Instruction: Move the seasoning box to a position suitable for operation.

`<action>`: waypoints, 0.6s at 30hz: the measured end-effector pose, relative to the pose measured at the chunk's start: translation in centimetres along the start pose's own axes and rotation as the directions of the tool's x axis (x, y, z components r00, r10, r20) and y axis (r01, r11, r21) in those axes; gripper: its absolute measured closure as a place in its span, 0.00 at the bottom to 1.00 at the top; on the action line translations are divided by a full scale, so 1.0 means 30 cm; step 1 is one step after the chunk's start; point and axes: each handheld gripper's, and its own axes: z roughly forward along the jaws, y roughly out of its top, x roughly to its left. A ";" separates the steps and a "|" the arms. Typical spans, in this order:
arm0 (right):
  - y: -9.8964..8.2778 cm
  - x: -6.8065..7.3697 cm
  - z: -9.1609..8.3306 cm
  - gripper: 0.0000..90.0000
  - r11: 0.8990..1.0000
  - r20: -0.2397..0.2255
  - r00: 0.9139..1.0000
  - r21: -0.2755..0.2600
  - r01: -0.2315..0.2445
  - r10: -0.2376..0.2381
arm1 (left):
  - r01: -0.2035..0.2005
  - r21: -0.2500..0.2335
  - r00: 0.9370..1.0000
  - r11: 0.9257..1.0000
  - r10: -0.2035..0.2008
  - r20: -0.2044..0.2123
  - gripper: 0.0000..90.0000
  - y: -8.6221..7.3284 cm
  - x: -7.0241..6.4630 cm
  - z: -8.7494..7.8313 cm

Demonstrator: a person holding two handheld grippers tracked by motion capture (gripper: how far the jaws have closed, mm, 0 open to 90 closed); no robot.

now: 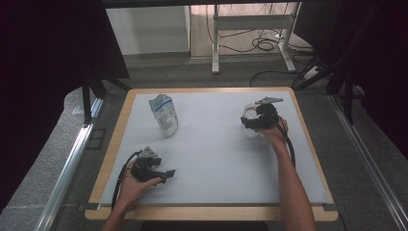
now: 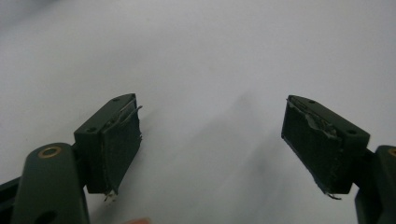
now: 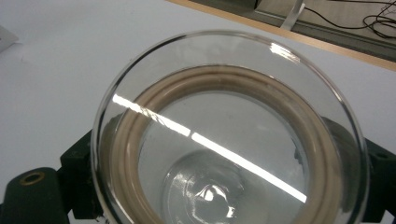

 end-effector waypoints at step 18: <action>0.006 0.025 -0.065 0.13 1.000 -0.024 0.999 -0.009 0.026 -0.026 | 0.004 0.000 1.000 1.000 -0.004 -0.002 0.22 -0.002 0.001 0.001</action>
